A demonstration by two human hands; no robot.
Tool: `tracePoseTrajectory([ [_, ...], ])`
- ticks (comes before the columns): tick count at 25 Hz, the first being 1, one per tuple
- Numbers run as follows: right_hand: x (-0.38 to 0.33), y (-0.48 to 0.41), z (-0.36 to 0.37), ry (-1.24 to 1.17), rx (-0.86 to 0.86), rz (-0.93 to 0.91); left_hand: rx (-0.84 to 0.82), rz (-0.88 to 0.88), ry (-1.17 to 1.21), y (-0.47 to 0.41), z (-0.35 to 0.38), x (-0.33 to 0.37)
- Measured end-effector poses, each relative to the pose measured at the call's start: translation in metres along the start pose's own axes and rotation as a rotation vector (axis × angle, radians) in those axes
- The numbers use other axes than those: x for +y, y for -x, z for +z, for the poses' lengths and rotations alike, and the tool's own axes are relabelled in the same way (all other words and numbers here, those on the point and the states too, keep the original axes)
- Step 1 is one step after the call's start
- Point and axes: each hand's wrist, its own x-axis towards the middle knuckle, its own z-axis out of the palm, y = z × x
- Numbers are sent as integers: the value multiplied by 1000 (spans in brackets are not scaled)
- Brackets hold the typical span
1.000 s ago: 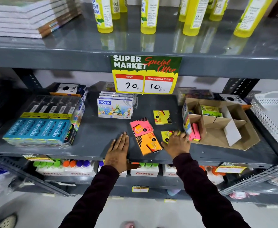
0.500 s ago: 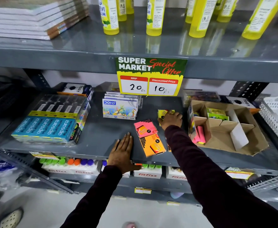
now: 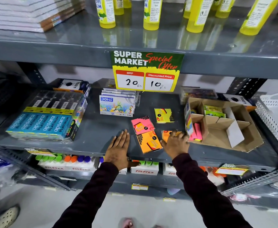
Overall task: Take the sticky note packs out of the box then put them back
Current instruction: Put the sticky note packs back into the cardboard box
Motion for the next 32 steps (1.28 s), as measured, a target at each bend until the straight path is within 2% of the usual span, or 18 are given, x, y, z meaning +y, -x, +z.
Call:
tracePoseTrajectory([
  [4,3,-1,-4,-93,15,23,-11,4,-26,0,0,0],
  [8,-3,2,-11,-141,100,-11,-17,13,-40,-1,0,-1],
  [11,-27,11,-8,-162,156,-138,-20,17,11,-2,-1,0],
  [16,-51,33,15,-116,85,-259,-45,-1,-9,-3,0,-2],
  [21,-50,34,16,-94,99,-235,-67,-12,12,-2,-3,0],
  [26,-28,29,9,-131,101,-172,54,-25,-49,7,4,3],
  [32,51,48,-23,-280,316,-55,122,-17,-29,8,14,1],
])
